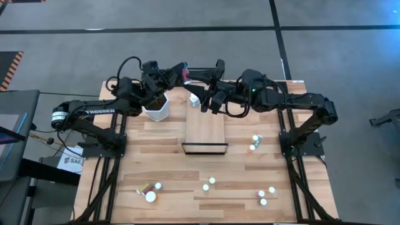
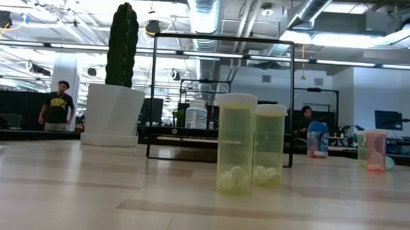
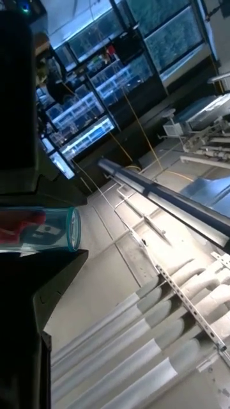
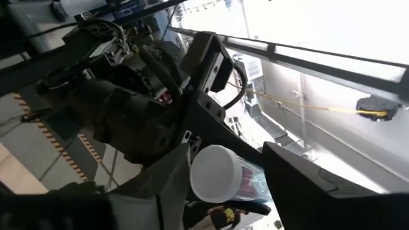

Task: Pick and place medicine bottles onto shelf by color
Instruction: Put the blue pill bottle on the shelf

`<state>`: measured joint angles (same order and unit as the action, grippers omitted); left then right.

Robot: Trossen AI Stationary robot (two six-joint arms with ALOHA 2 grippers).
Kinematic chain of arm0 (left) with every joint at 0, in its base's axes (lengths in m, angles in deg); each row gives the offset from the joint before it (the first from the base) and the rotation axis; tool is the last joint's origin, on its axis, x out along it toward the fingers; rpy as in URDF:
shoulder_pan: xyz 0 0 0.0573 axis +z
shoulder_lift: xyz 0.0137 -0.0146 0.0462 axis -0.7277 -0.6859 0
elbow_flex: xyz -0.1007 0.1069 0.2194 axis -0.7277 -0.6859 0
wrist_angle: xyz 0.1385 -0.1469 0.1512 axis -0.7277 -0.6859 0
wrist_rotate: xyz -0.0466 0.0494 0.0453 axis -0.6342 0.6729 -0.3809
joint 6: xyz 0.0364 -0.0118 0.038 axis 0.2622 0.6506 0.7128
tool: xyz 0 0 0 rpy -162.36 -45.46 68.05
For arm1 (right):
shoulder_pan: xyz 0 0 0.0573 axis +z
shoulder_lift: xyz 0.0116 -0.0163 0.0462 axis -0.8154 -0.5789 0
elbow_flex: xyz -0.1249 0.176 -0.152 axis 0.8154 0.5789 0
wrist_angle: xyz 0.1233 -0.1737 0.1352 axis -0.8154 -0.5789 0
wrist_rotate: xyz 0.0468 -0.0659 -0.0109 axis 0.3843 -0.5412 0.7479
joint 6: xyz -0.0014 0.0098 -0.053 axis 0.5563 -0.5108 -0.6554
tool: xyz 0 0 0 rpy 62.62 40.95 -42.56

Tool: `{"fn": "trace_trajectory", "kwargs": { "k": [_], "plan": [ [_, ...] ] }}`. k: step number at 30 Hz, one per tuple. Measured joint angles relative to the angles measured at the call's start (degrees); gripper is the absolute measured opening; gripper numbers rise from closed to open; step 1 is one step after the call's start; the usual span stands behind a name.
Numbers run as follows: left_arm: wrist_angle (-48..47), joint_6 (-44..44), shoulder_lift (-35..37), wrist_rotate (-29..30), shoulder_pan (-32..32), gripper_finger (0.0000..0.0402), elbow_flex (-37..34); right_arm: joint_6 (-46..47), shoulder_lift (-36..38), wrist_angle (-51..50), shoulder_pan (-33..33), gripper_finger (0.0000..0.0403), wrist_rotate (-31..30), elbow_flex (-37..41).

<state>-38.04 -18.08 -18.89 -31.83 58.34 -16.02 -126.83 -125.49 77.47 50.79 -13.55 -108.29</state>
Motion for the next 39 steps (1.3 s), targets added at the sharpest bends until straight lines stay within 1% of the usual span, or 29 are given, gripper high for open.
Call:
{"fn": "trace_trajectory", "kwargs": {
  "k": [5,10,14,21,24,36,39],
  "plan": [
    [-0.37,-1.68,0.0,-0.52,0.01,0.0074,0.0,-3.9,0.0,-0.11,-0.07,0.022,0.0,0.0],
    [-0.35,-1.84,0.0,-0.67,0.01,0.0074,0.0,-4.56,0.0,-0.26,-0.07,0.0206,0.0,0.0],
    [-0.33,-1.86,0.0,-0.67,0.01,0.0074,0.0,-4.64,0.0,-0.33,-0.07,0.0188,0.0,0.02],
    [-0.15,-1.9,0.04,-0.65,0.04,0.0074,0.0,-5.04,0.0,-0.25,-0.04,0.0145,-0.02,0.02],
    [-0.13,-1.9,0.07,-0.67,0.04,0.0074,0.0,-5.04,0.0,-0.18,-0.04,0.0134,-0.02,0.02],
    [-0.17,-1.82,0.07,-0.04,0.04,0.0074,0.0,-5.0,0.0,-0.11,0.0,0.0131,-0.43,0.02],
    [0.13,-1.82,0.07,0.07,0.04,0.0083,0.01,-5.0,0.0,-0.11,0.06,0.0128,-1.48,0.02]
  ]
}}
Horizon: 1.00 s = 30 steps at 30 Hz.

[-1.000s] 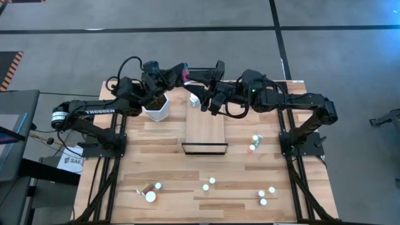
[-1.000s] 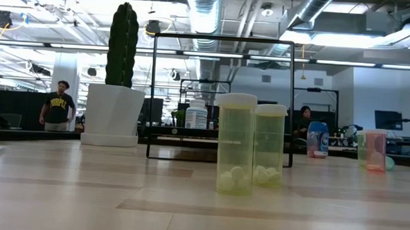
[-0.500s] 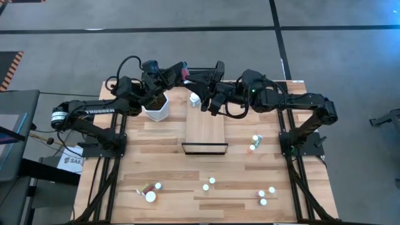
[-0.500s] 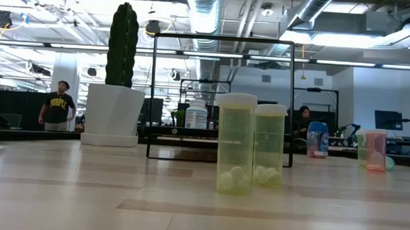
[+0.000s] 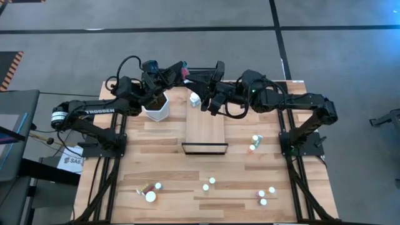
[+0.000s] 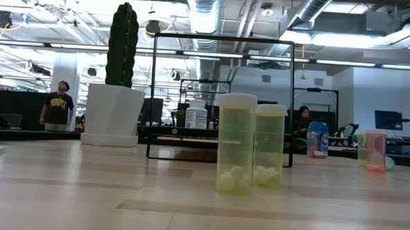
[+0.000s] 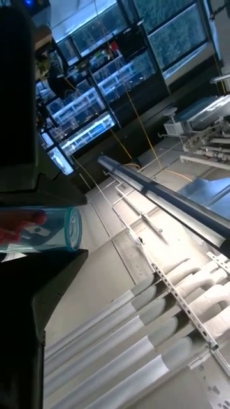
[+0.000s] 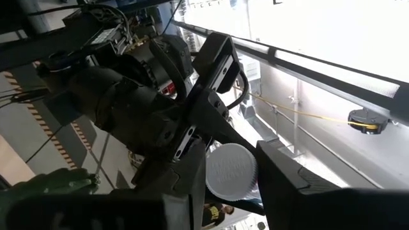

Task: Pick and place medicine bottles onto shelf by color
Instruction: Put the blue pill bottle on the shelf

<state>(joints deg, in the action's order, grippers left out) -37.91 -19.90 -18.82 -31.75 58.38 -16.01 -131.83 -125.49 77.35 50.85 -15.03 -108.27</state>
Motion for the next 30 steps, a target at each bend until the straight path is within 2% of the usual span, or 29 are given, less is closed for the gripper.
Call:
{"fn": "trace_trajectory", "kwargs": {
  "k": [8,19,25,30],
  "plan": [
    [0.06,0.37,-0.08,-0.07,-0.02,0.0115,0.0,0.2,0.02,0.53,0.04,0.0127,-1.18,0.0],
    [0.14,1.75,-0.09,-0.02,0.0,0.012,-0.01,0.16,0.06,2.23,0.02,0.0127,-4.41,0.0],
    [0.32,2.36,-0.09,-0.05,0.0,0.012,-0.01,1.13,0.04,3.35,-0.05,0.0127,-15.13,0.0],
    [0.32,4.13,-0.09,-1.11,0.0,0.012,-0.01,6.67,0.02,3.15,-1.76,0.0127,-23.1,0.0]
  ]
}}
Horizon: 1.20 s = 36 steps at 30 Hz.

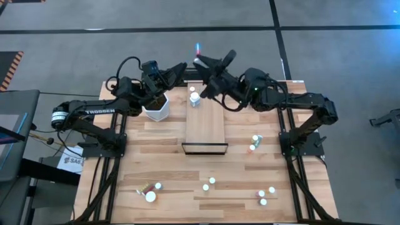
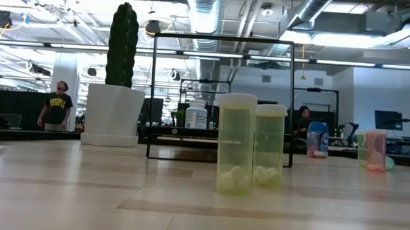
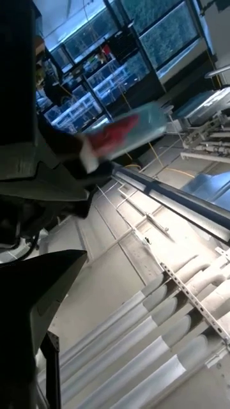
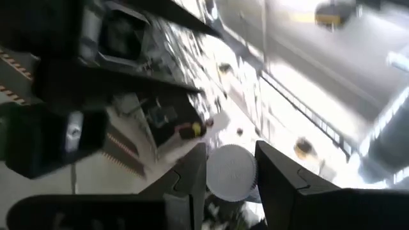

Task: Pick and place medicine bottles onto shelf by color
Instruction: Put the blue pill bottle on the shelf

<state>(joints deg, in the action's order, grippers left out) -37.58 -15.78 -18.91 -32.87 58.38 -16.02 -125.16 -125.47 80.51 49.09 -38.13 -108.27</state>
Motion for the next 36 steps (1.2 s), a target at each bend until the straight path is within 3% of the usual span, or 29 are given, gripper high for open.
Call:
{"fn": "trace_trajectory", "kwargs": {
  "k": [5,16,22,29,36],
  "plan": [
    [-0.02,0.01,0.0,-0.53,0.0,0.012,0.0,10.55,0.0,-4.95,-4.42,0.0127,-3.28,0.0],
    [-0.18,-0.06,0.0,-3.18,0.95,0.012,0.0,53.96,0.0,-31.9,-13.7,0.0128,-3.03,0.0],
    [-3.26,-1.44,0.02,-5.53,2.73,0.012,0.0,73.36,0.16,-45.36,-16.39,0.0129,3.68,0.0],
    [-6.25,-1.61,0.02,-7.91,4.65,0.012,0.0,86.61,0.21,-56.33,-18.77,0.0129,18.57,0.1],
    [-6.44,-2.6,0.02,-10.31,5.22,0.012,0.0,88.27,-4.81,-58.84,-19.04,0.0129,19.63,1.36]
  ]
}}
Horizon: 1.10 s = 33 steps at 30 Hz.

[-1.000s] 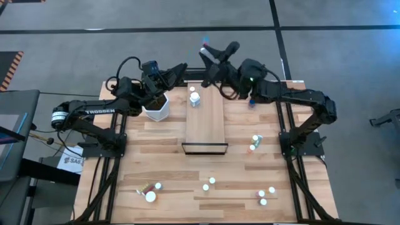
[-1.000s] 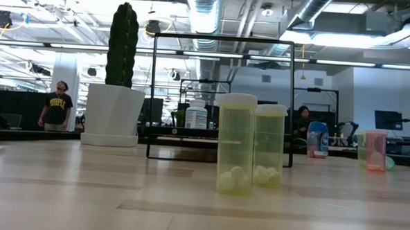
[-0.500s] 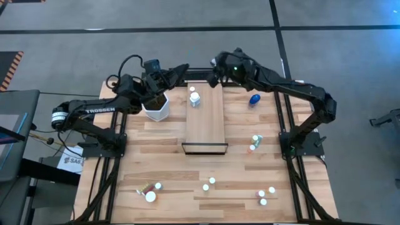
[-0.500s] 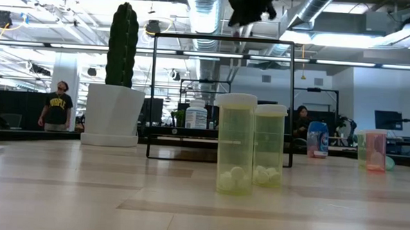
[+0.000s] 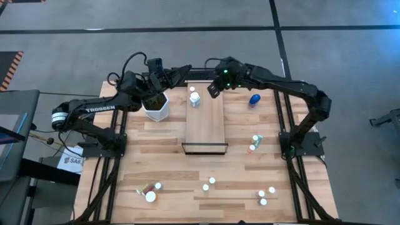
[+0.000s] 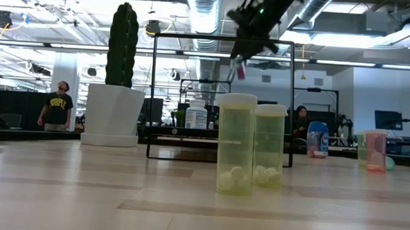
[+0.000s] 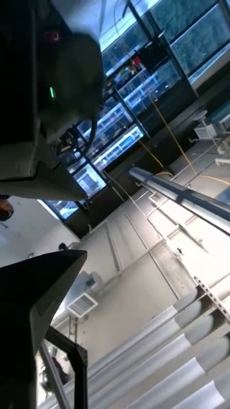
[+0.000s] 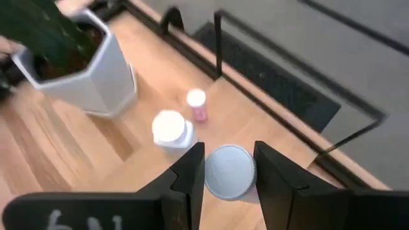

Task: Pick and place medicine bottles onto shelf by color
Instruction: Put the blue pill bottle on the shelf

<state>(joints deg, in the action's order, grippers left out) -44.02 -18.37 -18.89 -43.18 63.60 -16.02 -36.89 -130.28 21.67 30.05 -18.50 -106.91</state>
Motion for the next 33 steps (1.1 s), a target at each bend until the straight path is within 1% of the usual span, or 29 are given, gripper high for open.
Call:
{"fn": "trace_trajectory", "kwargs": {
  "k": [5,10,15,21,27,29,33],
  "plan": [
    [0.03,-0.78,0.0,-2.39,0.0,0.012,0.0,-1.52,-6.01,1.21,0.15,0.0129,0.4,0.02],
    [0.05,-1.43,0.0,-4.04,0.0,0.012,0.0,-1.72,-10.65,6.61,-0.78,0.013,0.74,-0.1],
    [0.11,-2.41,0.0,-5.06,-0.02,0.012,0.0,-1.68,-13.8,10.21,-2.36,0.013,5.2,0.0],
    [0.05,-2.47,0.0,-5.23,0.0,0.012,0.0,-1.98,-15.48,13.06,-4.78,0.013,8.43,-0.02],
    [0.08,-2.67,0.0,-6.6,0.0,0.012,0.0,-6.77,-15.85,14.27,-6.27,0.0131,11.86,-0.04],
    [0.05,-2.6,0.0,-6.63,0.0,0.012,0.0,-8.42,-15.85,15.43,-6.45,0.0131,14.19,-0.04],
    [0.05,-2.34,0.0,-6.63,0.0,0.012,0.0,-11.47,-15.85,20.1,-7.08,0.0131,21.5,-0.04]
  ]
}}
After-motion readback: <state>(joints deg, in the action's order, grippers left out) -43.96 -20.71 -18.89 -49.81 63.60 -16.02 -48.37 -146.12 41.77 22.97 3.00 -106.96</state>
